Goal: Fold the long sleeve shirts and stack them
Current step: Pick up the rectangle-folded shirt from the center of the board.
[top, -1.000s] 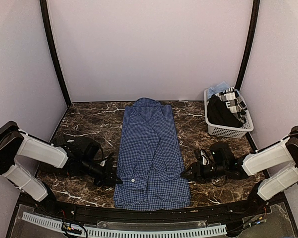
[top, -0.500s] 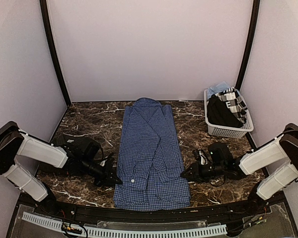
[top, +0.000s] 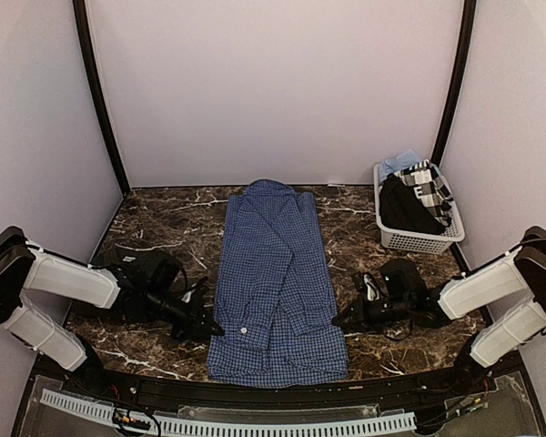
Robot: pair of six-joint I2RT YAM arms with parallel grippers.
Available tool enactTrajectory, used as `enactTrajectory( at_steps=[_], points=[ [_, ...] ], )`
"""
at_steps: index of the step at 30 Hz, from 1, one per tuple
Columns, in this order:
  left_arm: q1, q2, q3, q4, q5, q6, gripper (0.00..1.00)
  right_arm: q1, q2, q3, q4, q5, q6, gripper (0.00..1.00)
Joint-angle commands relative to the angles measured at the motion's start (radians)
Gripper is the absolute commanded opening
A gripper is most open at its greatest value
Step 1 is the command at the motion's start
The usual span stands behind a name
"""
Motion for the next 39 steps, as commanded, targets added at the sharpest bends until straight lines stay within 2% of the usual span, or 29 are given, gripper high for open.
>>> enactTrajectory(
  at_steps=[1,25,31,39],
  points=[
    [0.004,-0.045,0.023,-0.021,0.028,0.000,0.00,-0.004,-0.030,0.022,0.008,-0.020,-0.005,0.00],
    [-0.027,-0.206,-0.041,-0.028,0.039,-0.067,0.00,0.053,-0.180,-0.020,-0.051,-0.004,0.038,0.00],
    [-0.027,-0.216,-0.023,0.025,0.037,-0.123,0.00,0.047,-0.188,0.017,-0.082,0.010,0.038,0.00],
    [0.015,-0.188,0.016,0.155,0.070,-0.239,0.00,0.001,-0.173,0.102,-0.039,-0.040,0.050,0.00]
  ],
)
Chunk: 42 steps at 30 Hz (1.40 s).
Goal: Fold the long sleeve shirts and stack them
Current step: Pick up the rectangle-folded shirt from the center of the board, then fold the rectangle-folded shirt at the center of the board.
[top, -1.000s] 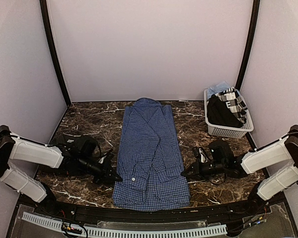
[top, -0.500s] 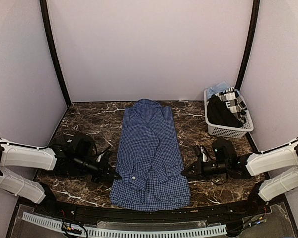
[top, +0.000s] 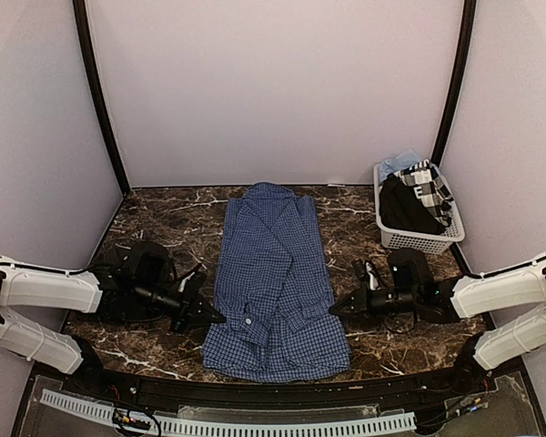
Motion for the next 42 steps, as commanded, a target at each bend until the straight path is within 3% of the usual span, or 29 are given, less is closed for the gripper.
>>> enactTrajectory(
  at_steps=[1,11,20,27,35,42],
  points=[
    [0.033,0.007,0.051,0.108,0.030,-0.086,0.00,-0.027,0.008,0.091,0.047,-0.027,0.001,0.00],
    [0.165,0.178,0.139,0.399,0.085,-0.232,0.00,-0.150,0.215,0.279,0.132,-0.101,-0.023,0.00],
    [0.304,0.553,0.379,0.568,0.103,-0.191,0.00,-0.286,0.539,0.511,0.229,-0.126,-0.015,0.00],
    [0.316,0.822,0.508,0.624,0.064,-0.175,0.00,-0.303,0.764,0.696,0.172,-0.094,-0.040,0.00],
    [0.321,0.852,0.509,0.515,-0.003,-0.089,0.00,-0.296,0.822,0.741,0.046,-0.025,-0.105,0.00],
    [0.292,0.765,0.383,0.503,-0.024,-0.084,0.00,-0.252,0.733,0.602,0.015,0.002,-0.126,0.00]
  ],
)
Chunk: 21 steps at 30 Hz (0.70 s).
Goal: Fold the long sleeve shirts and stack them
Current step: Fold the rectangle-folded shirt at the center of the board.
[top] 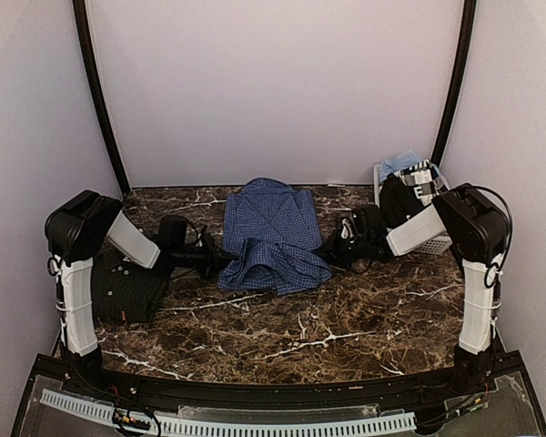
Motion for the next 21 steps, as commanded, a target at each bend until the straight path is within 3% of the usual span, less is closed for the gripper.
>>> enactTrajectory(
  at_steps=[1,10,17,21],
  points=[
    [-0.028,-0.104,-0.124,-0.043,-0.026,0.025,0.00,0.043,-0.084,-0.113,-0.039,0.029,-0.027,0.00],
    [-0.128,-0.372,-0.399,-0.035,-0.097,-0.023,0.00,0.145,-0.288,-0.354,-0.014,0.062,0.022,0.00],
    [-0.144,-0.601,-0.403,-0.294,-0.188,0.039,0.00,0.155,-0.420,-0.382,-0.060,0.091,0.027,0.00],
    [-0.144,-0.587,-0.380,-0.331,-0.198,0.068,0.00,0.153,-0.407,-0.367,-0.076,0.101,0.015,0.00]
  ],
)
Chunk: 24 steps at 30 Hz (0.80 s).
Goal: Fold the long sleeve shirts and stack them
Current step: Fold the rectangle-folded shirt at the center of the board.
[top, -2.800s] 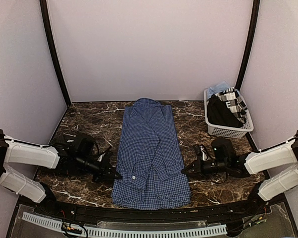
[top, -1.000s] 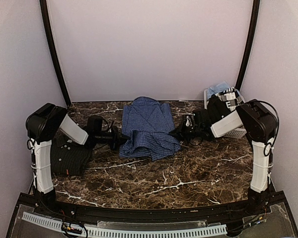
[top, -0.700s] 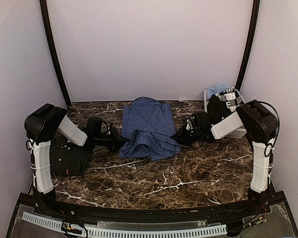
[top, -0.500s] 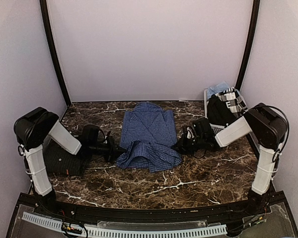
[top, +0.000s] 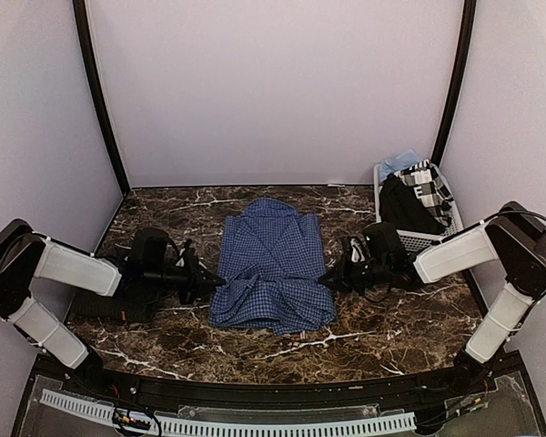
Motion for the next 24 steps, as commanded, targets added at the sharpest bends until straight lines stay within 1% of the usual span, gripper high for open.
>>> enactTrajectory(
  at_steps=[1,3,4,6,7,8,9,10,11,12,13,15,18,21,24],
  points=[
    [-0.001,0.019,0.023,-0.104,-0.034,0.057,0.00,0.003,0.012,0.012,-0.019,0.032,-0.009,0.00],
    [-0.001,0.065,0.042,-0.093,-0.017,0.069,0.00,0.003,0.034,0.019,-0.011,0.025,-0.013,0.00],
    [-0.001,0.090,0.053,-0.092,-0.012,0.073,0.00,0.002,0.045,0.026,-0.012,0.021,-0.019,0.03],
    [-0.001,0.112,0.062,-0.097,-0.014,0.089,0.00,0.002,0.053,0.044,-0.029,0.022,-0.036,0.16],
    [0.000,0.117,0.065,-0.112,-0.020,0.097,0.02,0.002,0.049,0.054,-0.042,0.024,-0.048,0.25],
    [0.000,0.116,0.076,-0.124,-0.023,0.119,0.07,0.002,0.042,0.060,-0.057,0.029,-0.063,0.31],
    [0.001,0.113,0.083,-0.152,-0.032,0.131,0.17,0.002,0.030,0.069,-0.076,0.038,-0.078,0.36],
    [0.002,0.110,0.096,-0.165,-0.034,0.153,0.23,0.003,0.016,0.077,-0.101,0.048,-0.093,0.40],
    [0.003,0.103,0.101,-0.190,-0.038,0.165,0.32,0.003,0.003,0.084,-0.125,0.059,-0.112,0.44],
    [0.004,0.098,0.112,-0.202,-0.039,0.186,0.36,0.003,-0.015,0.092,-0.149,0.069,-0.127,0.47],
    [0.005,0.090,0.118,-0.225,-0.043,0.197,0.43,0.003,-0.027,0.097,-0.170,0.075,-0.141,0.49],
    [0.008,0.071,0.129,-0.260,-0.051,0.228,0.52,0.005,-0.051,0.101,-0.206,0.084,-0.163,0.53],
    [0.011,0.046,0.132,-0.295,-0.062,0.272,0.60,0.011,-0.091,0.102,-0.253,0.106,-0.190,0.60],
    [0.012,0.022,0.131,-0.327,-0.068,0.306,0.68,0.022,-0.135,0.095,-0.288,0.139,-0.216,0.72],
    [0.012,-0.001,0.131,-0.350,-0.071,0.350,0.74,0.036,-0.171,0.083,-0.304,0.167,-0.235,0.85]
  ],
)
